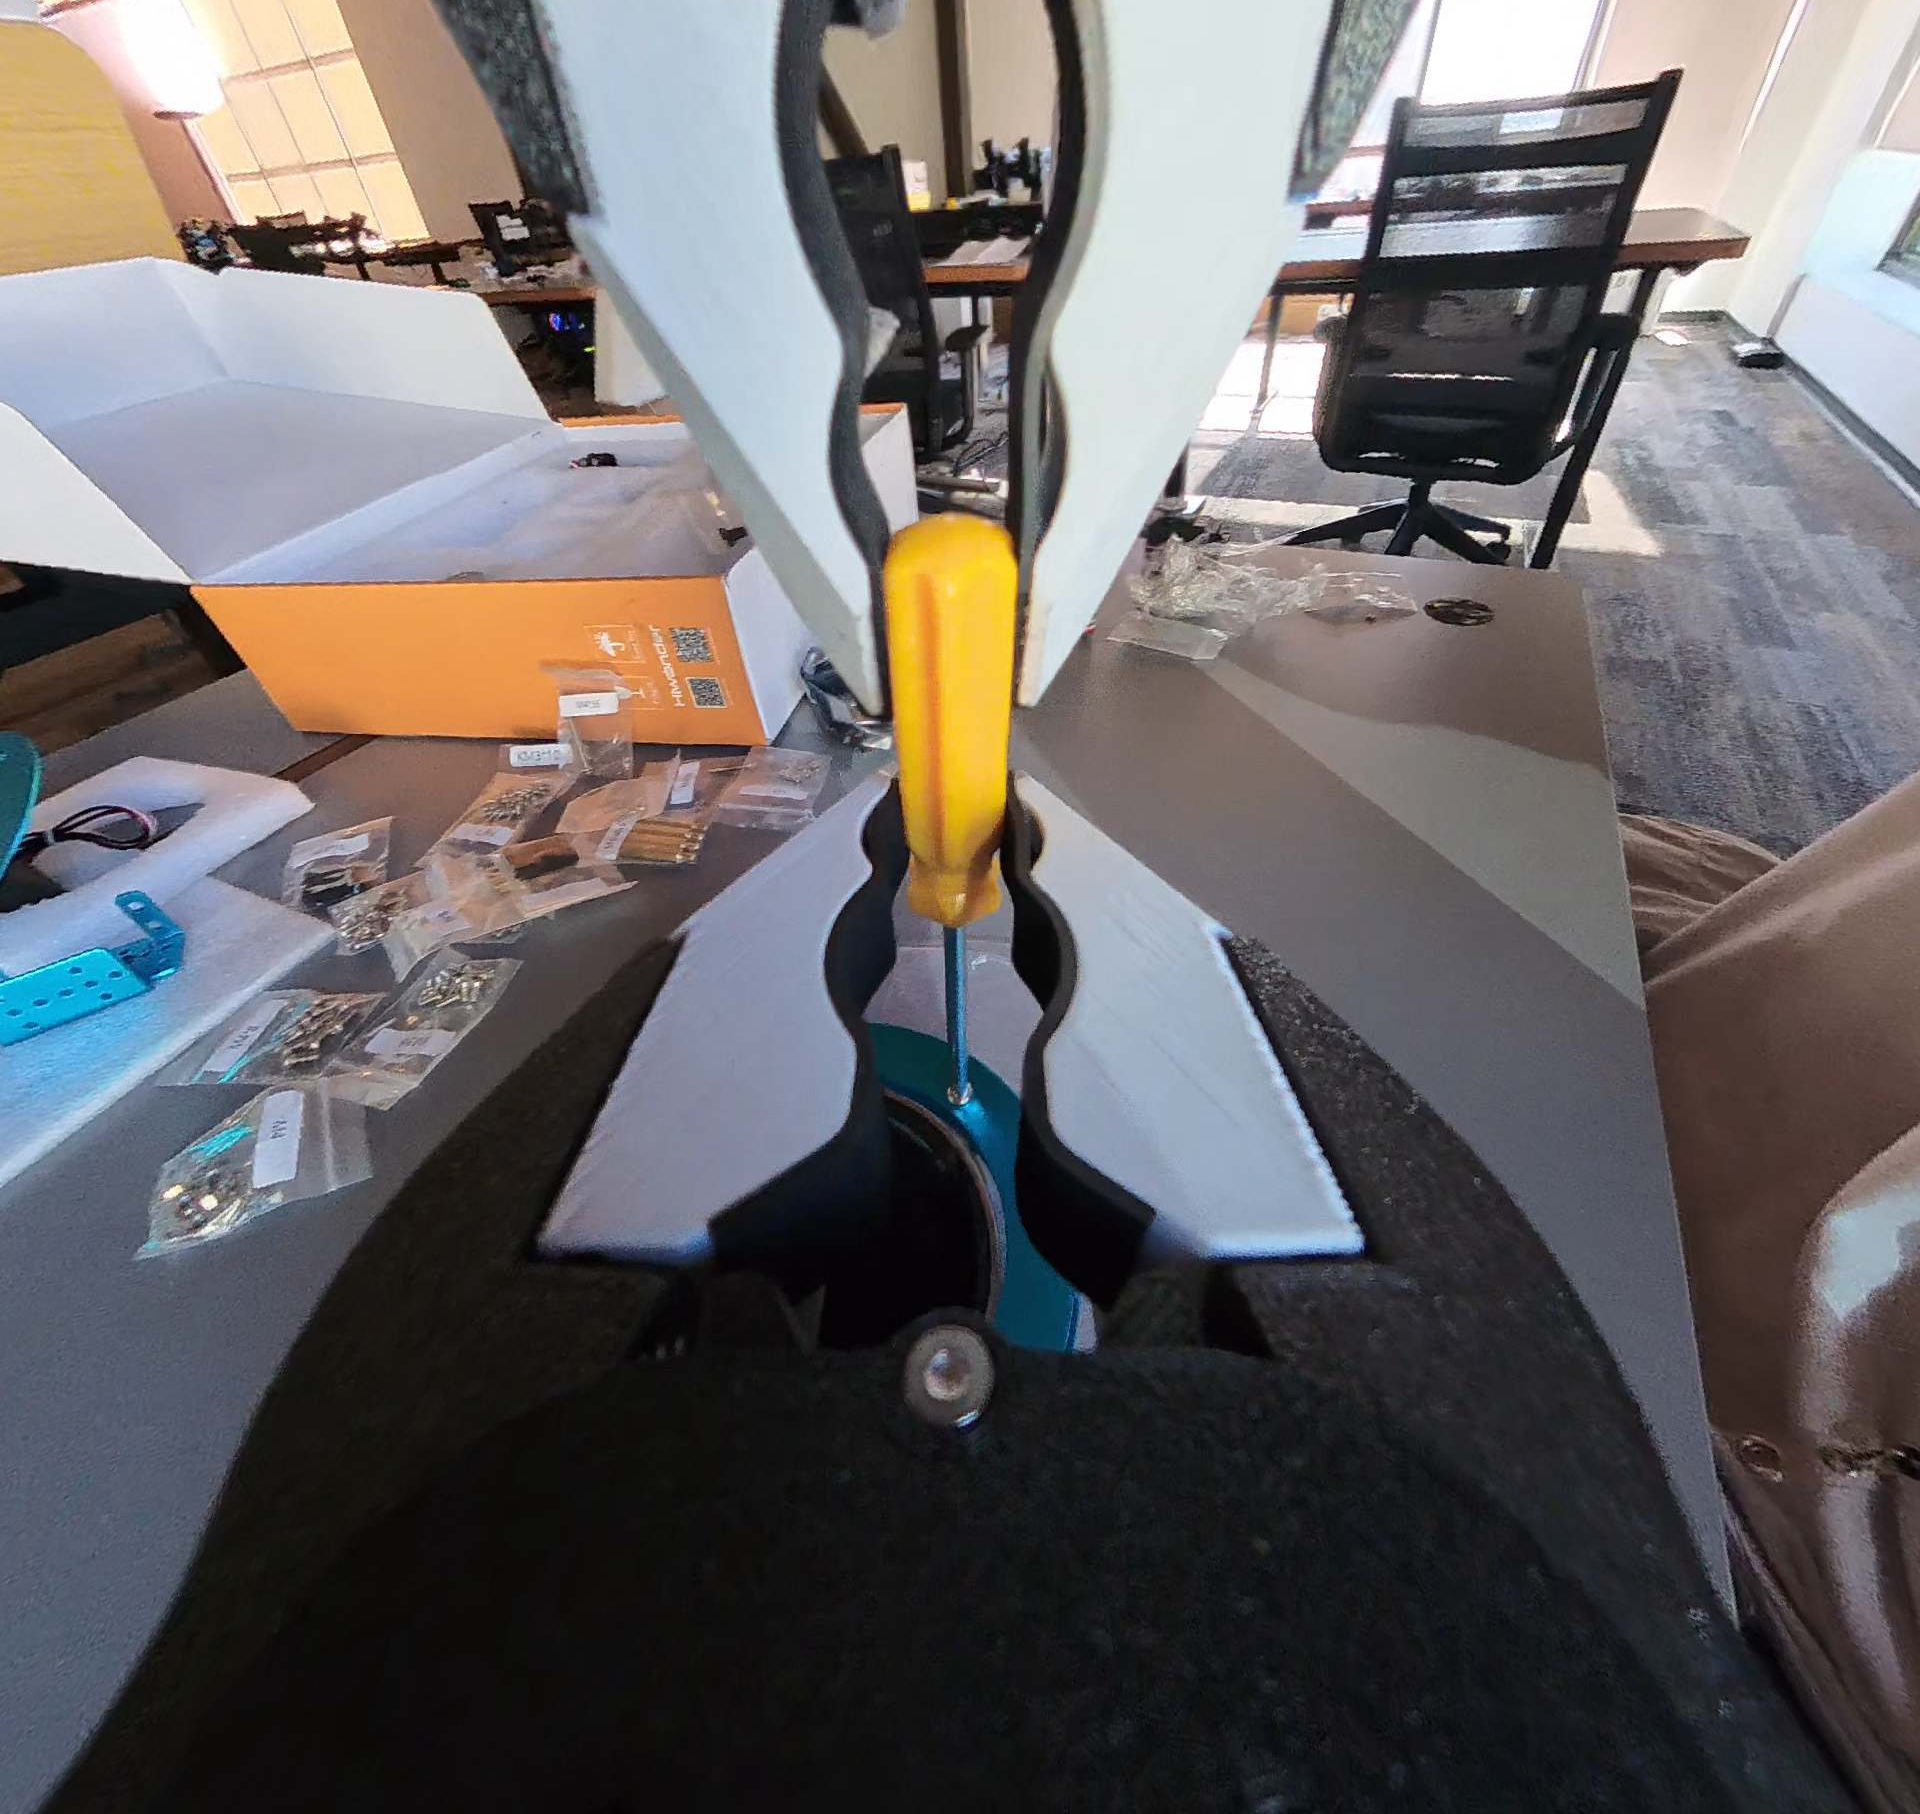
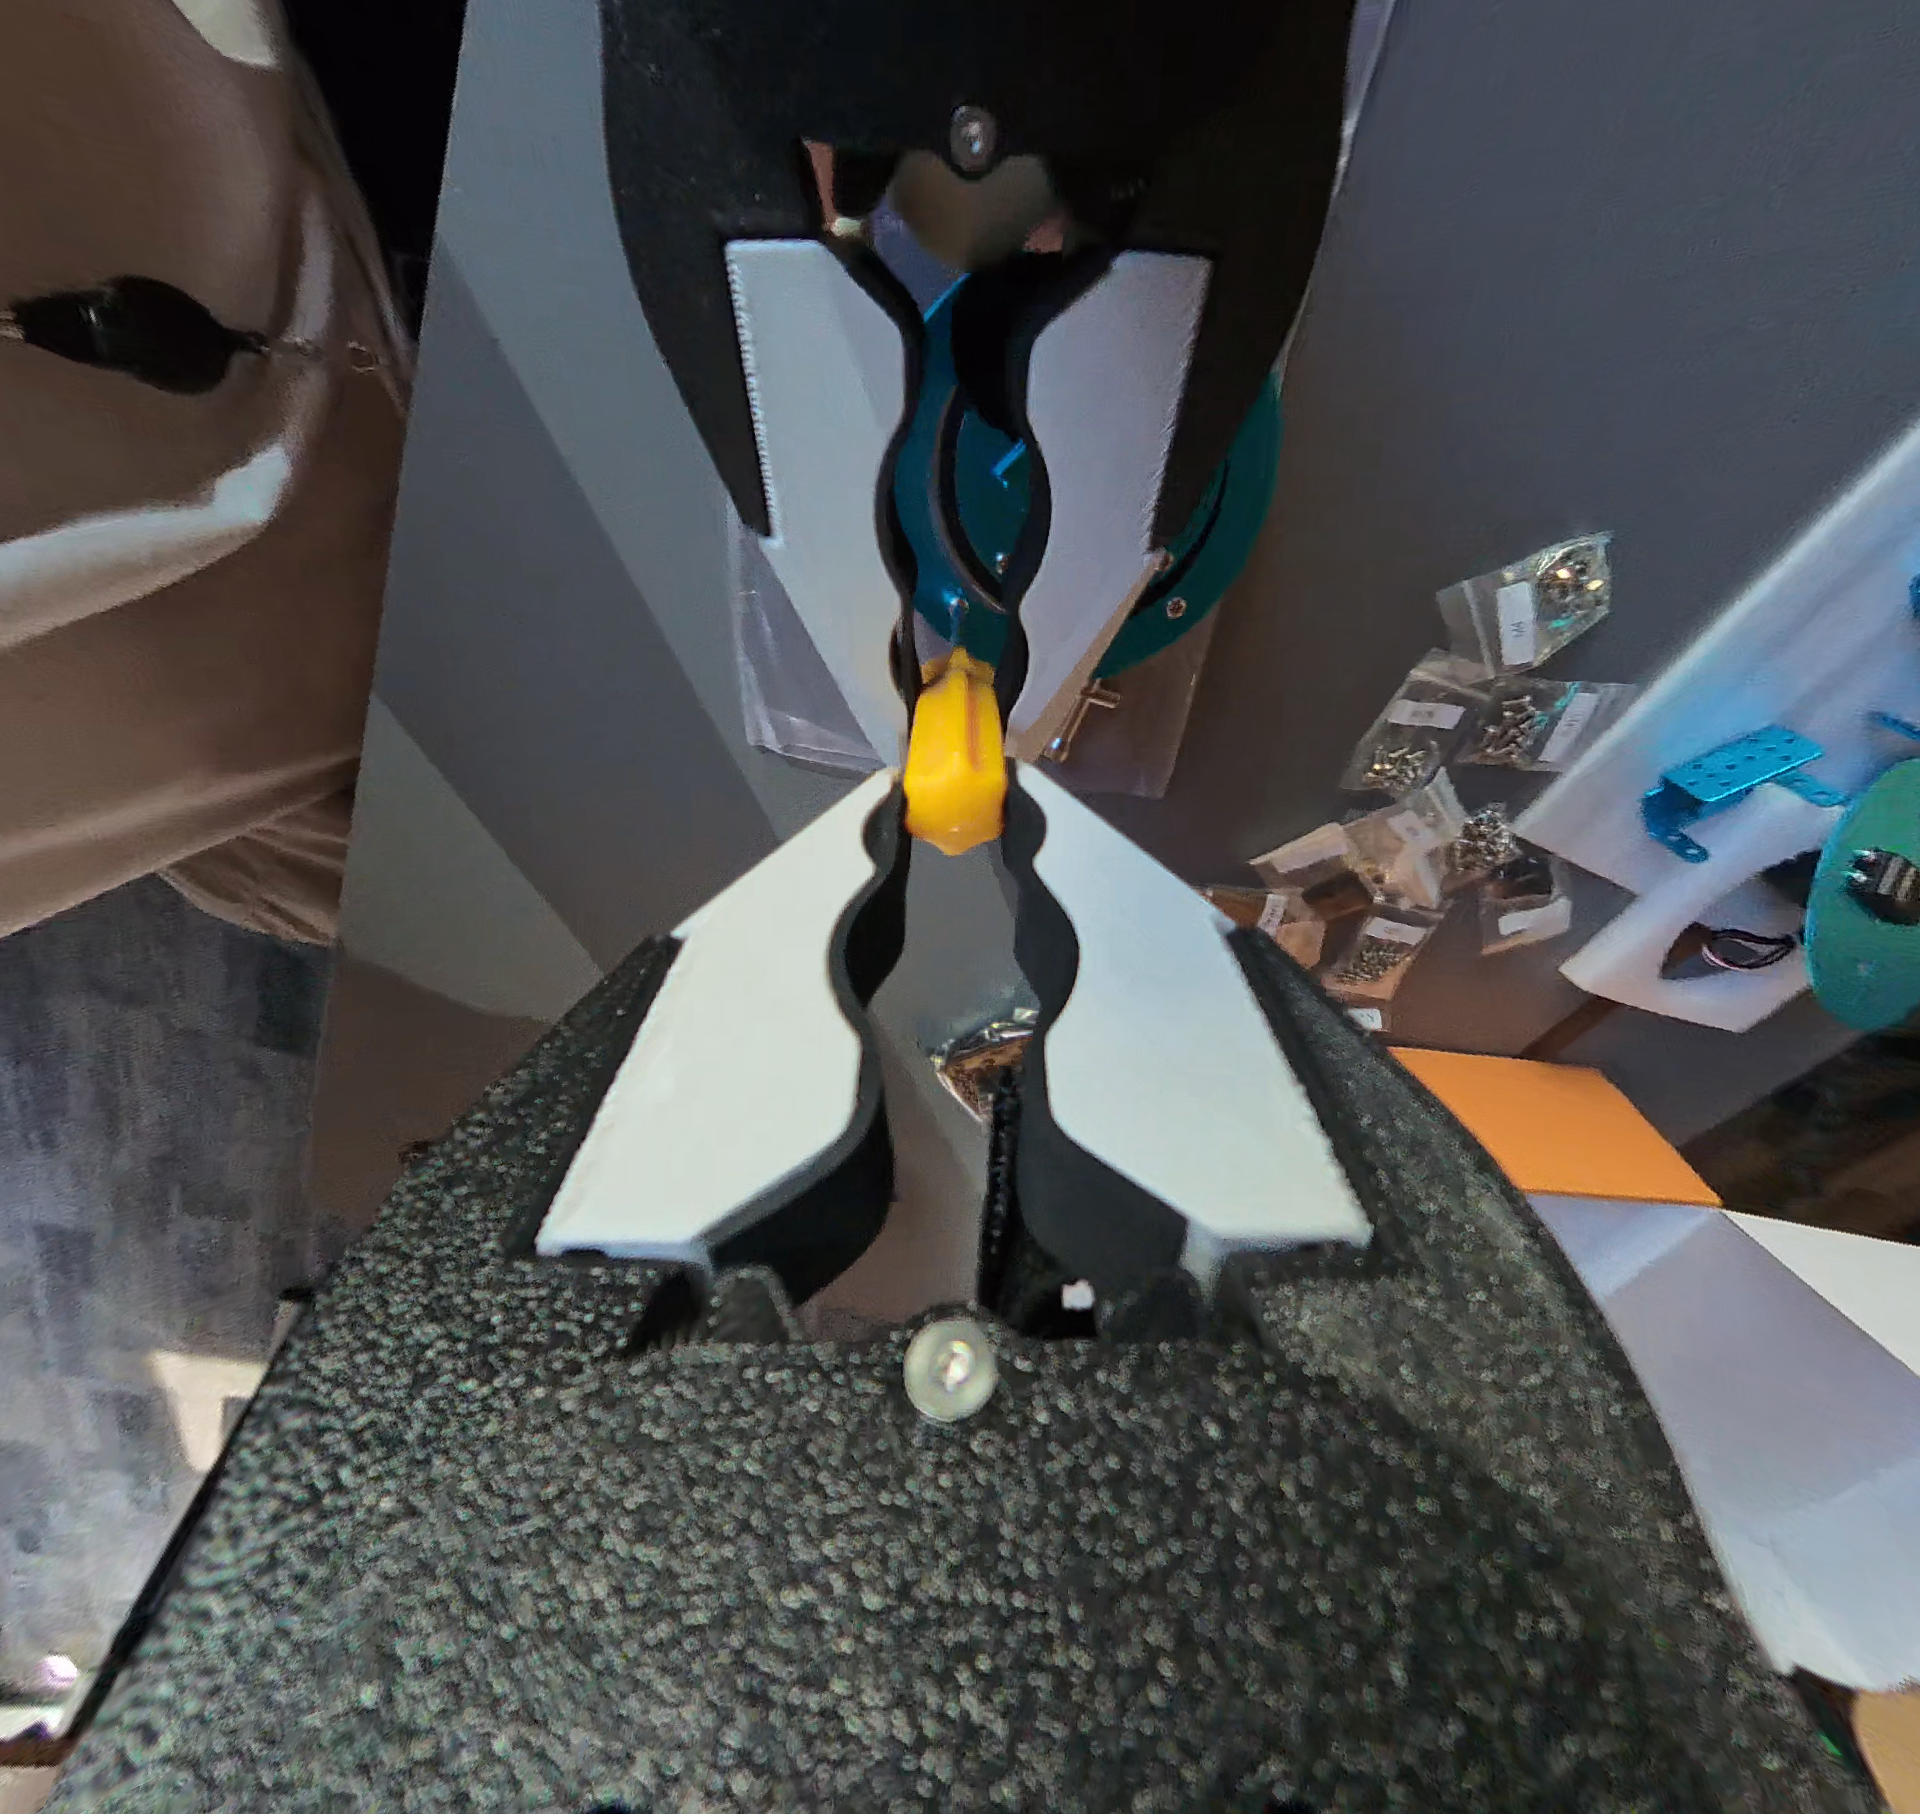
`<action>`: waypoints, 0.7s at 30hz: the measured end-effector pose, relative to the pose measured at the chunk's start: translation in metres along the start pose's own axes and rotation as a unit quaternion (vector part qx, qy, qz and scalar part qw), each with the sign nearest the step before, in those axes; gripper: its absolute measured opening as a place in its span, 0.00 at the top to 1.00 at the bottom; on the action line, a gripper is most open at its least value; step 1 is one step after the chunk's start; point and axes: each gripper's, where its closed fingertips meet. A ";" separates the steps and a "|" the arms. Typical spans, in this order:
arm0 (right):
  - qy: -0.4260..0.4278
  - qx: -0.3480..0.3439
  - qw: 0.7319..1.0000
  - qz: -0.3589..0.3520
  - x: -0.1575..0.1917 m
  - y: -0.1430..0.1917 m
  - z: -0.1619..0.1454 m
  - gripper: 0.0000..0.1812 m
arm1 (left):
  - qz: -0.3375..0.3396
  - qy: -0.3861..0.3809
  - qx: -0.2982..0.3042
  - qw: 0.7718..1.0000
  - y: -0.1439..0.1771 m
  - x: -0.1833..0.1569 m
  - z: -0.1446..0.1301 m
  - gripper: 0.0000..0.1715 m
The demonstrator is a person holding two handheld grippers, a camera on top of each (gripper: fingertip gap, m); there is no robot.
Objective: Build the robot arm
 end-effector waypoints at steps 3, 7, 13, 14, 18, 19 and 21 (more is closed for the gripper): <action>-0.110 -0.009 0.994 0.013 -0.007 -0.001 -0.001 0.91 | 0.032 0.009 0.005 0.999 0.000 0.009 0.001 0.90; -0.320 -0.018 0.946 0.037 -0.012 -0.001 -0.005 0.91 | 0.104 -0.014 0.014 0.994 -0.005 0.019 0.001 0.87; -0.225 0.012 0.974 0.004 -0.010 -0.002 -0.004 0.84 | 0.059 0.031 0.015 0.998 -0.003 0.015 0.001 0.91; -0.160 0.020 0.987 -0.012 -0.009 -0.002 -0.001 0.77 | 0.050 0.031 0.014 0.998 -0.002 0.014 0.000 0.91; 0.013 0.051 0.996 -0.075 -0.013 -0.002 -0.005 0.89 | 0.021 0.030 0.011 0.999 -0.002 0.008 0.000 0.91; -0.008 0.045 0.998 -0.050 -0.011 -0.003 -0.005 0.90 | 0.024 0.028 0.012 0.999 -0.003 0.008 -0.001 0.91; -0.091 0.017 0.996 0.000 -0.008 -0.005 -0.003 0.91 | 0.040 0.021 0.015 0.999 -0.003 0.009 -0.001 0.91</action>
Point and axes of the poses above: each gripper's, where its closed fingertips meet, y back along the fingers, z out of its top, x = y × z across the jaws, and after that the axes turned 15 degrees about y, right-handed
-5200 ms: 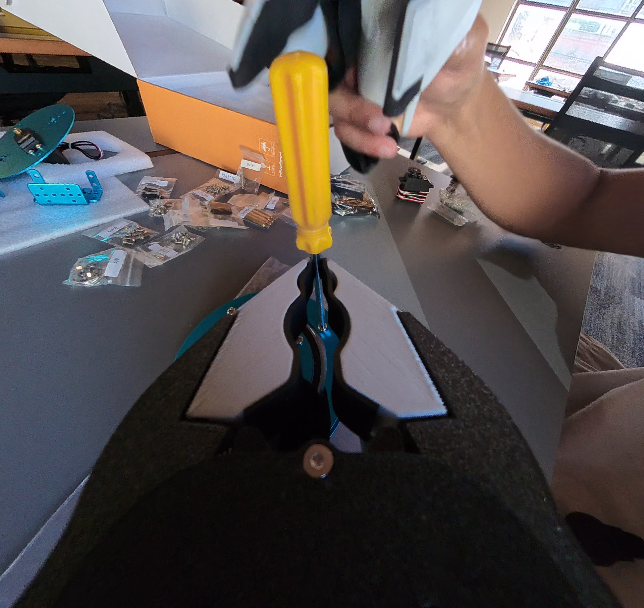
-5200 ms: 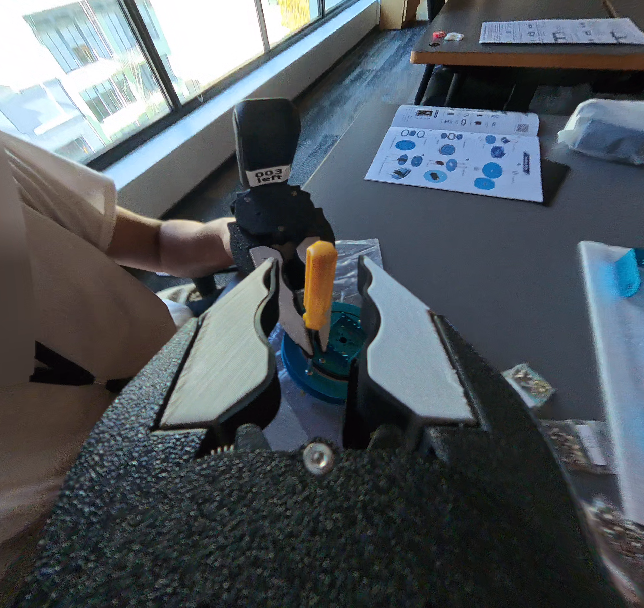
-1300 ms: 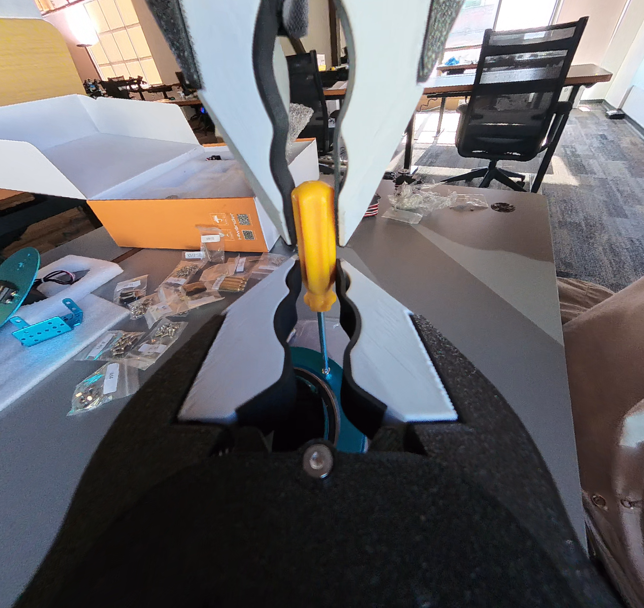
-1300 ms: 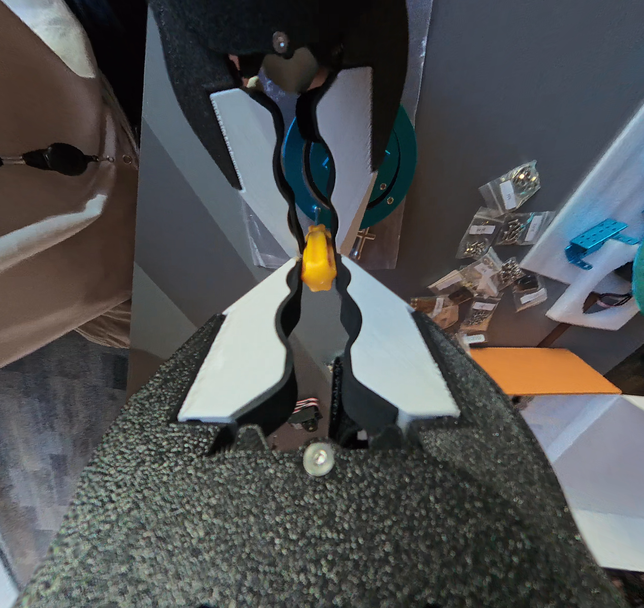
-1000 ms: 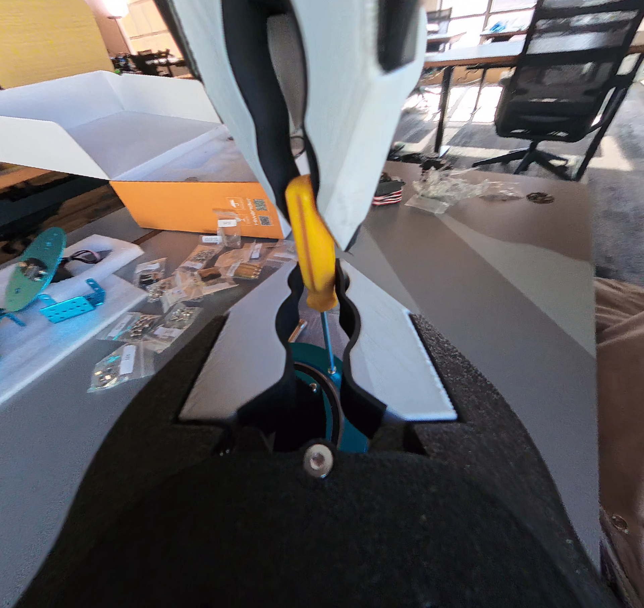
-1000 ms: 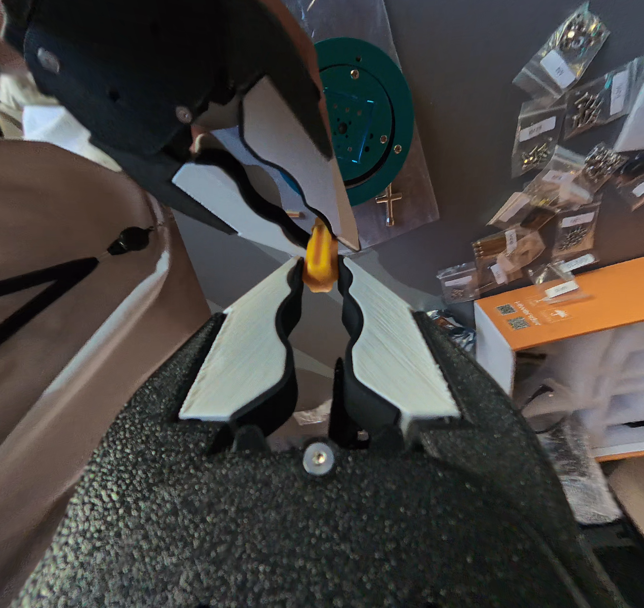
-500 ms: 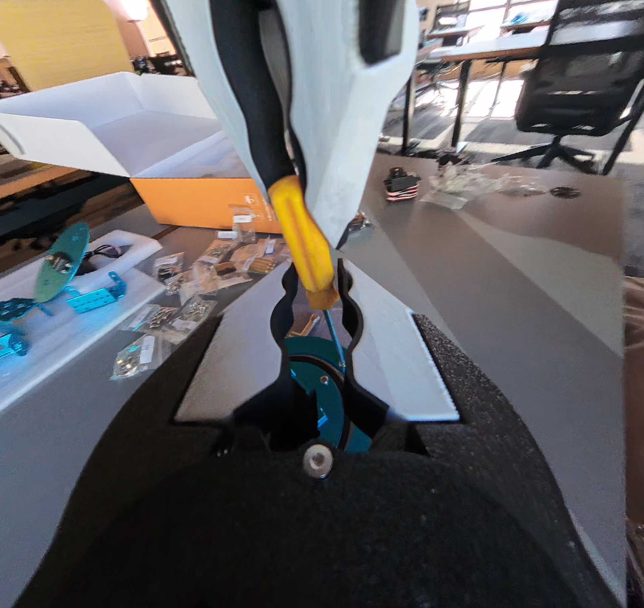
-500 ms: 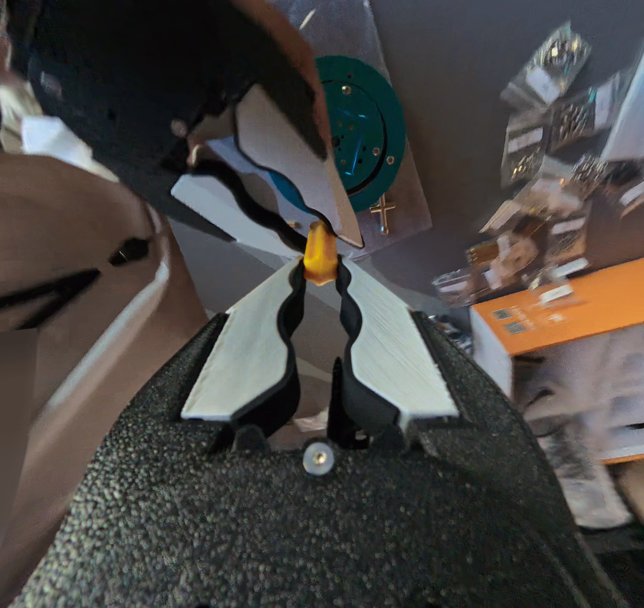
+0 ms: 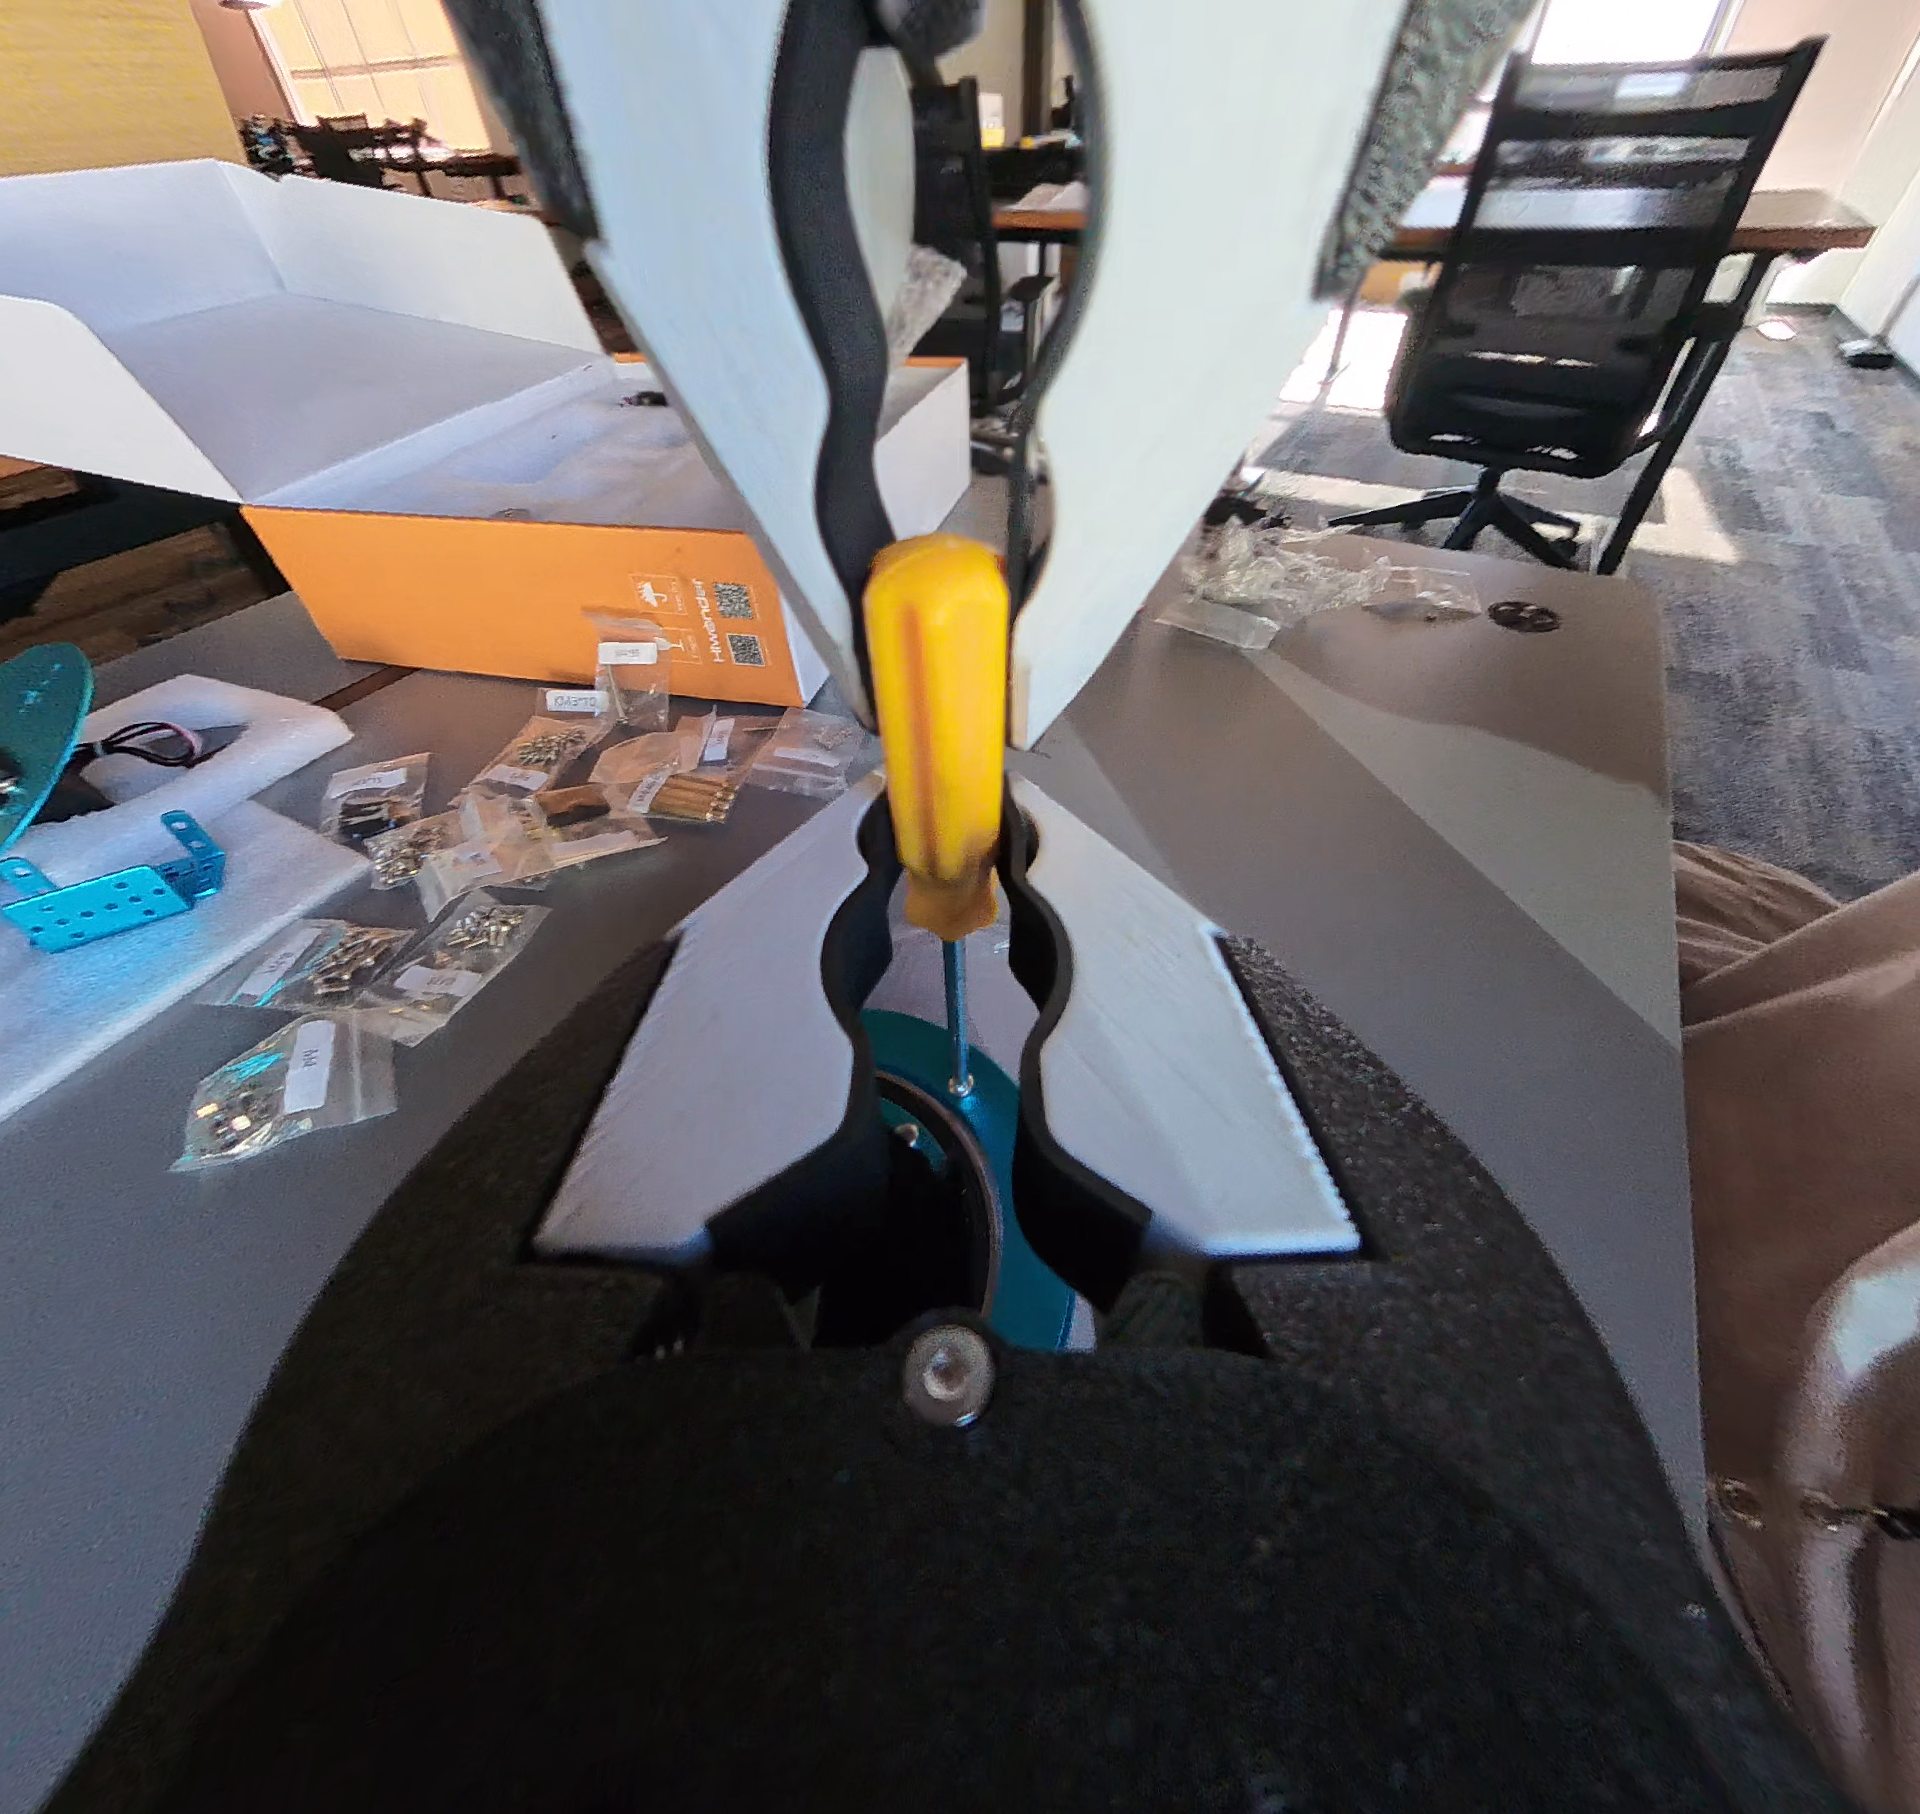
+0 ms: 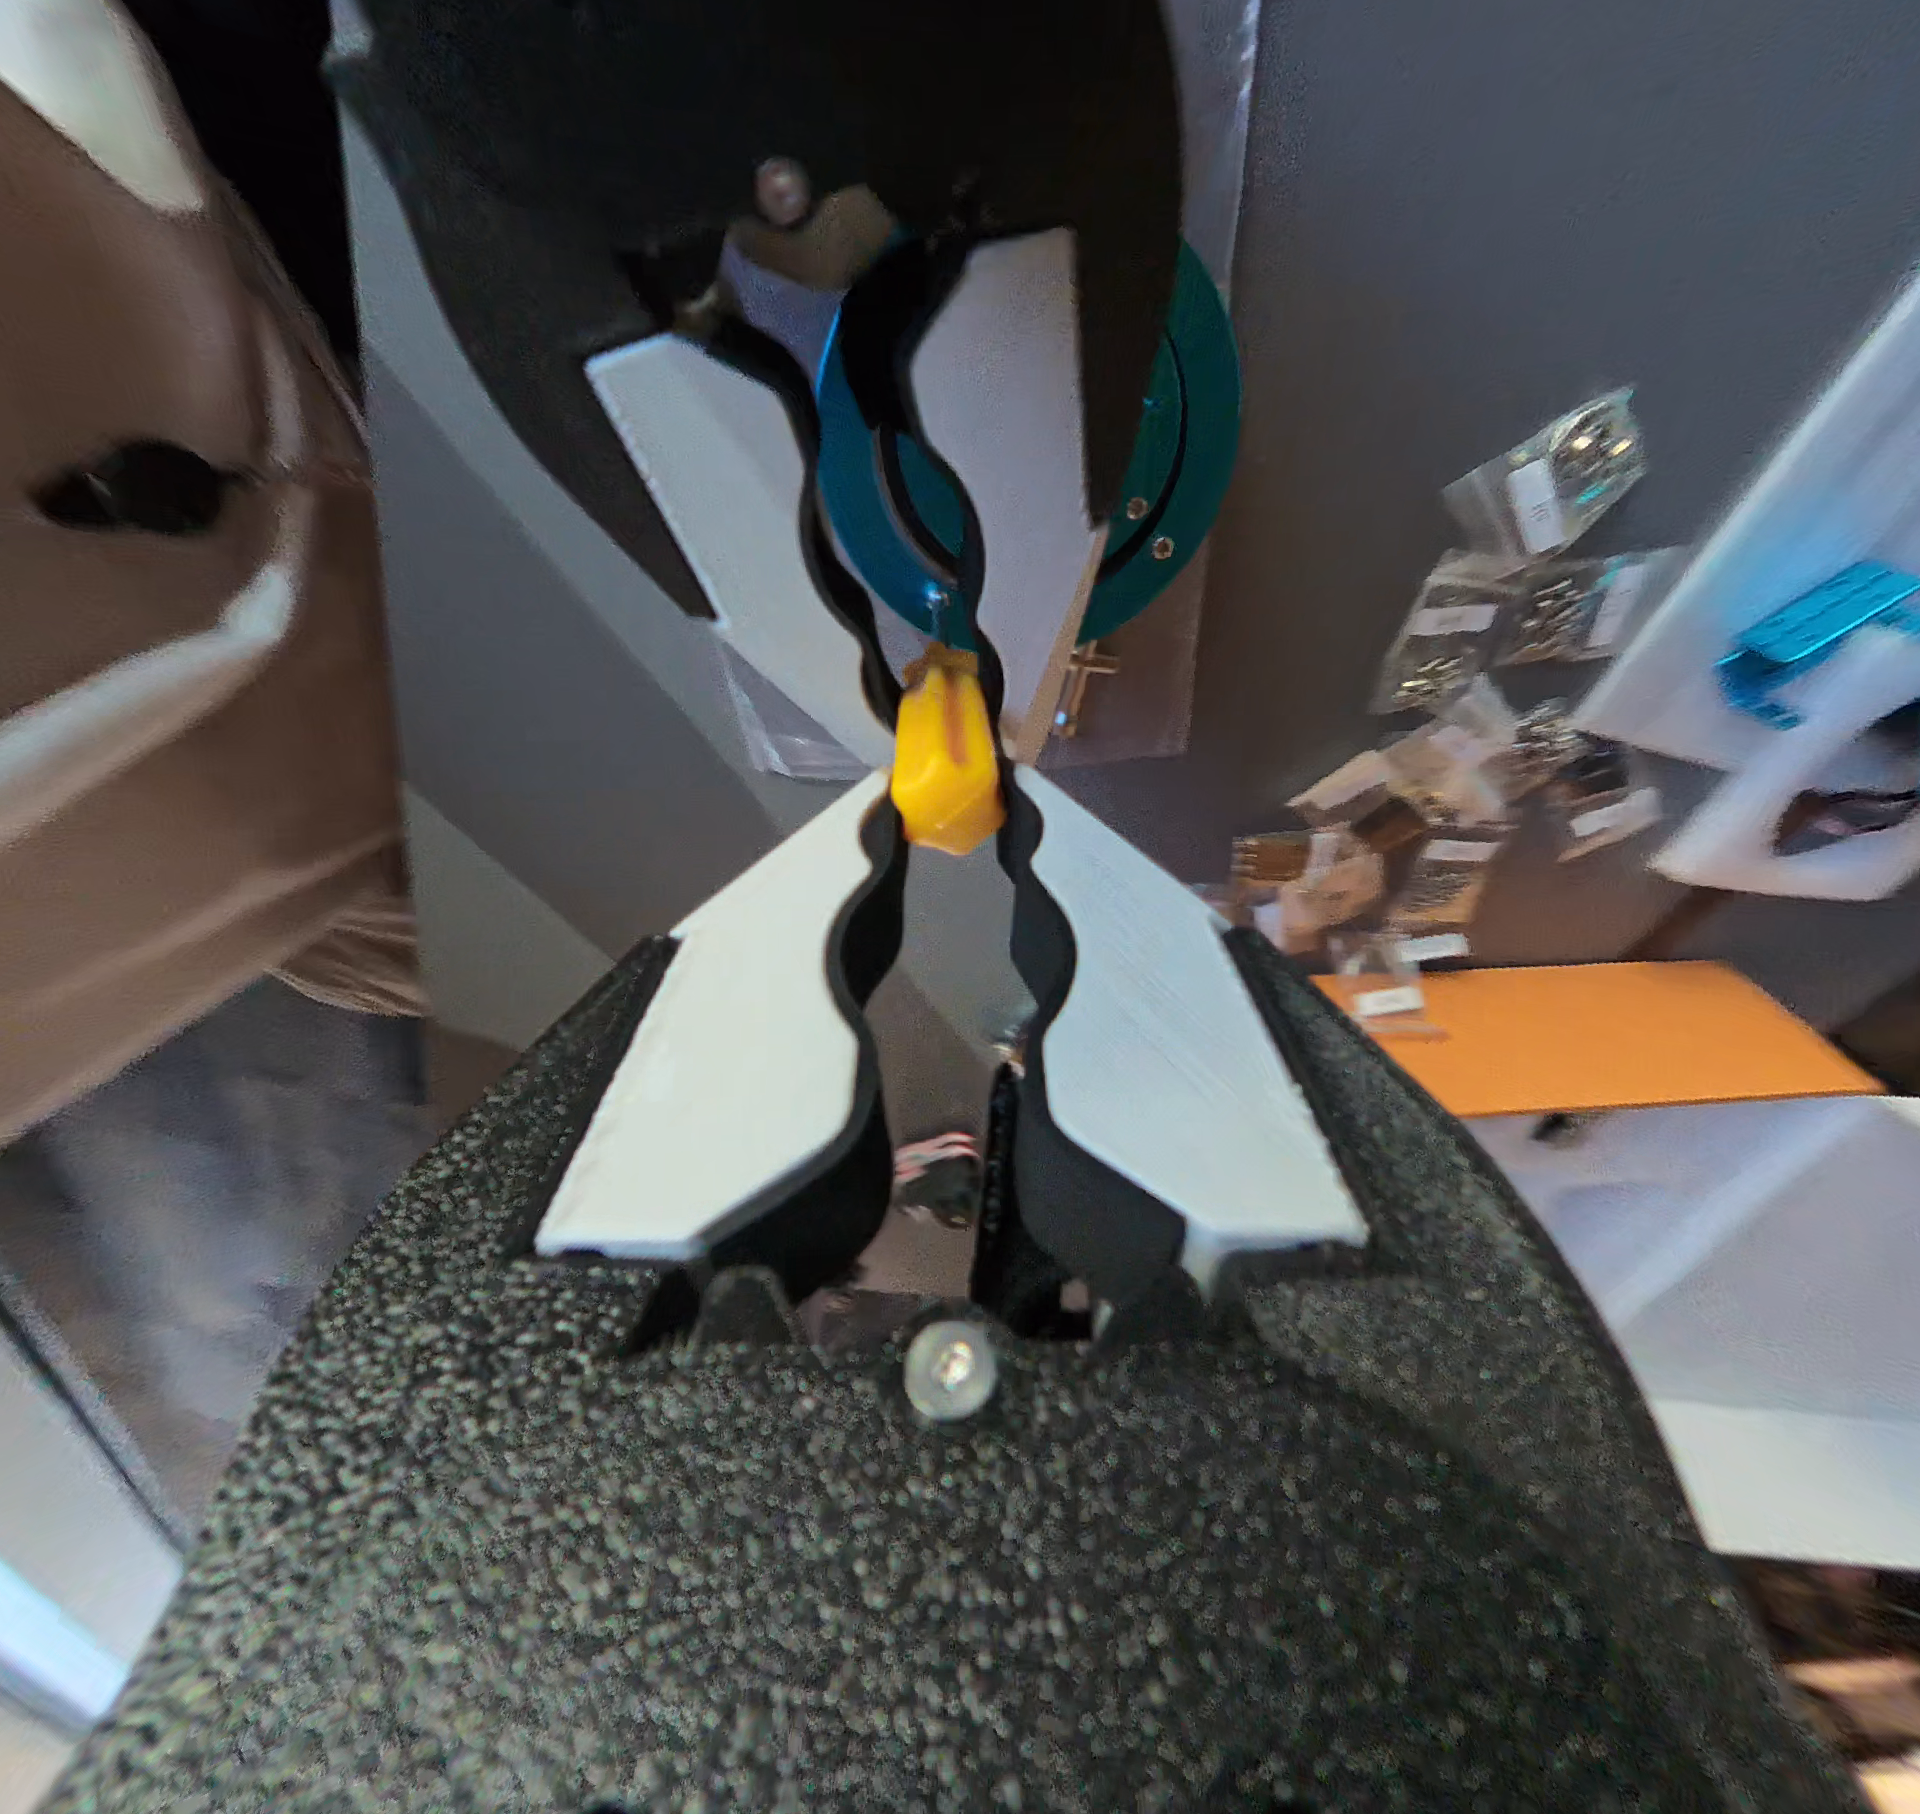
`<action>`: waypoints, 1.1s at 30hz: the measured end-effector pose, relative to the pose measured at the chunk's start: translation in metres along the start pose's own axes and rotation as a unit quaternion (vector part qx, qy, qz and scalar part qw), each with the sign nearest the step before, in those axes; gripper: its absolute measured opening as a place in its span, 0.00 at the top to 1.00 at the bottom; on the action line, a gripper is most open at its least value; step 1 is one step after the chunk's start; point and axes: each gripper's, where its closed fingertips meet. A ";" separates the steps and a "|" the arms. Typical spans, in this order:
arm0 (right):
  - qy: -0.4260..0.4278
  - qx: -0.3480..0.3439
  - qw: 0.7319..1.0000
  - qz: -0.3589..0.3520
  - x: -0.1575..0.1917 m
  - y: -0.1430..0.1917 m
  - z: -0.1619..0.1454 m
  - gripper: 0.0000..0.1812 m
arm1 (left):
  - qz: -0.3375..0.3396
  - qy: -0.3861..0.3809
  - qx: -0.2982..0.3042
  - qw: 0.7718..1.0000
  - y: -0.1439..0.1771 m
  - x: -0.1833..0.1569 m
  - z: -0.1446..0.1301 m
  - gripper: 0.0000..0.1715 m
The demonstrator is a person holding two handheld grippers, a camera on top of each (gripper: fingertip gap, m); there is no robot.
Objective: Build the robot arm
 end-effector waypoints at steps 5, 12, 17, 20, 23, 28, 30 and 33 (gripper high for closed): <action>-0.252 -0.014 0.966 0.057 -0.001 -0.001 -0.005 0.91 | 0.076 -0.034 0.007 0.997 -0.002 0.011 0.003 0.88; -0.060 0.010 0.998 0.004 0.009 -0.002 -0.001 0.87 | 0.020 -0.012 0.016 1.000 0.000 0.000 -0.001 0.90; -0.011 0.012 1.000 -0.005 0.007 -0.003 -0.003 0.90 | 0.014 -0.015 0.022 1.000 0.000 -0.003 -0.002 0.91; -0.183 -0.007 0.982 0.038 0.002 -0.003 -0.006 0.91 | 0.058 -0.027 0.020 0.998 -0.001 0.006 0.000 0.90; -0.303 -0.034 0.950 0.075 0.000 -0.004 -0.008 0.91 | 0.080 -0.038 0.017 0.996 -0.003 0.010 0.000 0.89; -0.139 0.015 0.990 0.006 -0.001 -0.009 -0.011 0.78 | 0.029 0.005 0.012 0.999 0.000 0.007 0.000 0.91; -0.026 0.034 0.999 -0.018 0.004 -0.011 -0.011 0.76 | 0.014 0.007 0.010 1.000 0.001 0.005 -0.001 0.91; -0.018 0.056 0.998 -0.028 -0.002 -0.011 -0.016 0.93 | 0.007 -0.001 0.011 1.000 0.001 0.001 -0.001 0.90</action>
Point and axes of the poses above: each gripper's, where its closed fingertips meet, y back along the fingers, z out of its top, x = y × z across the jaws, and after that the axes turned 15 degrees about y, right-handed
